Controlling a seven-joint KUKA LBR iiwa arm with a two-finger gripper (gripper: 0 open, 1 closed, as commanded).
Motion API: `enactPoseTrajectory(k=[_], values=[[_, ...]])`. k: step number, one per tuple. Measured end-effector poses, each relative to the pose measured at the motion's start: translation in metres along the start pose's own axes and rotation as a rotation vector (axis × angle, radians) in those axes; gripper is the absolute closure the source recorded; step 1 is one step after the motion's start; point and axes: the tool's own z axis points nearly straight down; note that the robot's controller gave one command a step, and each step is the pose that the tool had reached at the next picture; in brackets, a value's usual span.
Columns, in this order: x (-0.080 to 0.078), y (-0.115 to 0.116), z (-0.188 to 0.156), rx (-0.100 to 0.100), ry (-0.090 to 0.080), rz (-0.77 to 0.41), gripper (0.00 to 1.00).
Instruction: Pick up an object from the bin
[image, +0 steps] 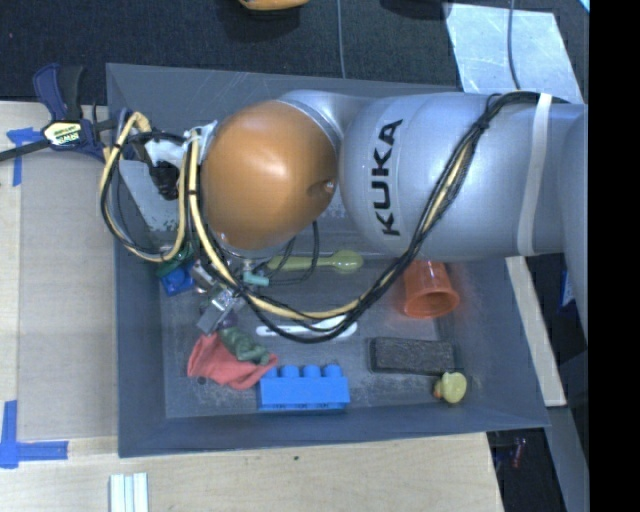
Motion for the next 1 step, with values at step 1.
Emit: enactPoseTrajectory(k=[1], values=[[0.0153, 0.0394, -0.0024, 0.006, 0.002, -0.12, 1.0]])
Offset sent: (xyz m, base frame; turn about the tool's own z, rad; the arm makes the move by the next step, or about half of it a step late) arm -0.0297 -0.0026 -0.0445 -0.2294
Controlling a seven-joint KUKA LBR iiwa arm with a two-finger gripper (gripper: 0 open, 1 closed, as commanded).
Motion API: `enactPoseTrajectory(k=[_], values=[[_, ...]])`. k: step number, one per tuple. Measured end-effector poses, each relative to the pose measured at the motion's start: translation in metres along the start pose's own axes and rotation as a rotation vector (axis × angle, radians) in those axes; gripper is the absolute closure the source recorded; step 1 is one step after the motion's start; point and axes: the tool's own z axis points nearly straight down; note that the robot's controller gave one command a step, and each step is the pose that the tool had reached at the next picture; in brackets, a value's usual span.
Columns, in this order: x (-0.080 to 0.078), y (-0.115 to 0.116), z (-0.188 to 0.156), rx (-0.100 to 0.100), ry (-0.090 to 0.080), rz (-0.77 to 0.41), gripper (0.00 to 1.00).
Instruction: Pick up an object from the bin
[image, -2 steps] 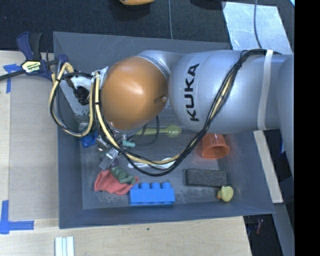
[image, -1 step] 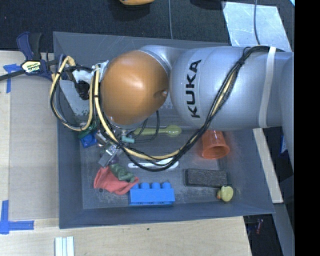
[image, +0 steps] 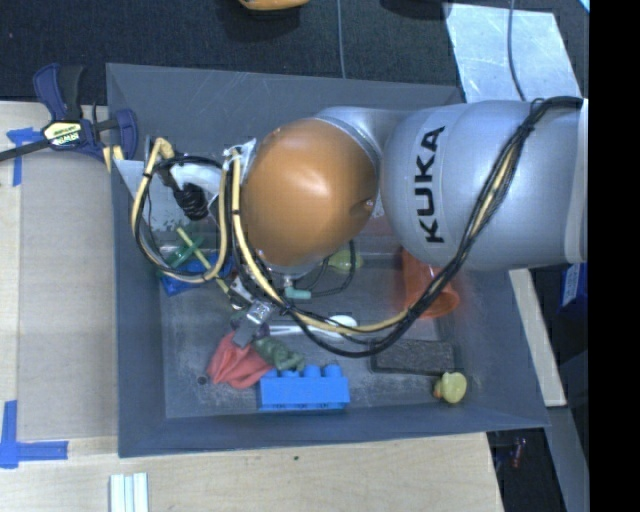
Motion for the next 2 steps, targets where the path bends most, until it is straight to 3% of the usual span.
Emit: enactPoseTrajectory(k=[1, 2], values=[[-0.033, -0.019, 0.05, 0.002, -0.003, -0.112, 1.0], [-0.025, -0.005, -0.021, -0.001, -0.004, -0.106, 1.0]])
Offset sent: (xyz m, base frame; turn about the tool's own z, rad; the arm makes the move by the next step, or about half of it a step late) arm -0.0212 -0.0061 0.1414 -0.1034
